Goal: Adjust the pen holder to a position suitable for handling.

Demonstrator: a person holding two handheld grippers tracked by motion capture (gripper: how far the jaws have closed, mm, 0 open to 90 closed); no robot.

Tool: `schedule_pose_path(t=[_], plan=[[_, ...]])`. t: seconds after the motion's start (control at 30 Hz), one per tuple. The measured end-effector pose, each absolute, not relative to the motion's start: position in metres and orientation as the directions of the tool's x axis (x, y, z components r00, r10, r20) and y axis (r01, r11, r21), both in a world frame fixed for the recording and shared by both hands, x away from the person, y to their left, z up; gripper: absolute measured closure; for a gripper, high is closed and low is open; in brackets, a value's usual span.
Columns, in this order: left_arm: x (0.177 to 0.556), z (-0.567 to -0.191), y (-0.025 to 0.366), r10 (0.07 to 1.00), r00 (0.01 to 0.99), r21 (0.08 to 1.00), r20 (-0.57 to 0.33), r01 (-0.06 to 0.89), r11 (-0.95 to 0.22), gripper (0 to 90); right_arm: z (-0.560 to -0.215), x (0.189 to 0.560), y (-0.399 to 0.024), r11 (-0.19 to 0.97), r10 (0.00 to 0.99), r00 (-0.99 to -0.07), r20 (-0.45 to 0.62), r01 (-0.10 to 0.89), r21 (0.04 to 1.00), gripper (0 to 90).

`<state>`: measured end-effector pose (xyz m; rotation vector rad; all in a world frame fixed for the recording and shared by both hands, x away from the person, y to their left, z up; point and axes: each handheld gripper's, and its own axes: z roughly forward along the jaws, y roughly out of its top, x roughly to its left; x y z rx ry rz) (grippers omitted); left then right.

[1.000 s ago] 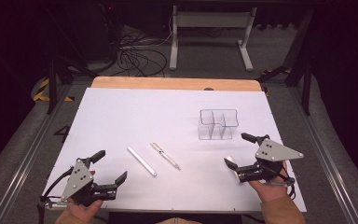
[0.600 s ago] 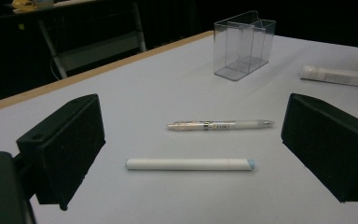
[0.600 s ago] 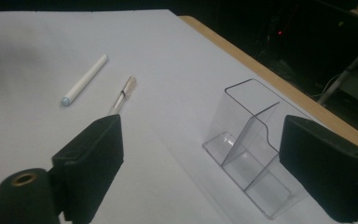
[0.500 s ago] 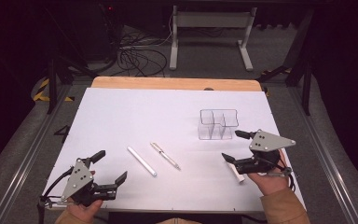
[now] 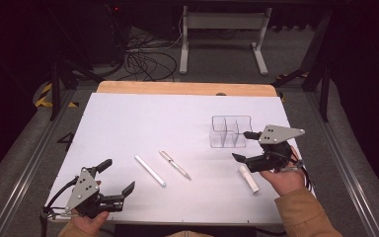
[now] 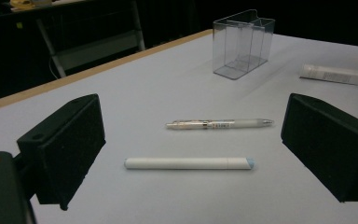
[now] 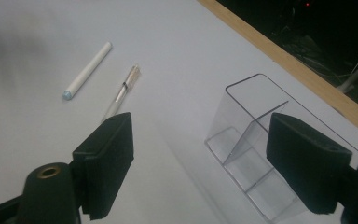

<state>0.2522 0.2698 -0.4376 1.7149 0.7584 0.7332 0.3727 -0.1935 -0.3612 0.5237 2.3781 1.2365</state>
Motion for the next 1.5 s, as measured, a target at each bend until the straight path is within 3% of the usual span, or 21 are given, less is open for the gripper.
schedule_pose_path(t=[0.37,1.1,1.5], plan=[[0.252,-0.438,0.27,0.788,0.607,0.966,0.099,0.131,-0.223,6.7,-0.357,0.387,-0.186,0.599,0.477,-0.843,-0.25,0.104,0.794,21.9],[0.256,-0.44,0.27,0.78,0.619,0.962,0.09,0.148,-0.229,8.0,-0.361,0.43,-0.174,0.718,0.409,-0.872,-0.269,0.125,0.684,43.2],[0.256,-0.44,0.27,0.78,0.619,0.962,0.09,0.149,-0.228,8.2,-0.37,0.455,-0.162,0.782,0.397,-0.875,-0.277,0.164,0.601,47.4]])
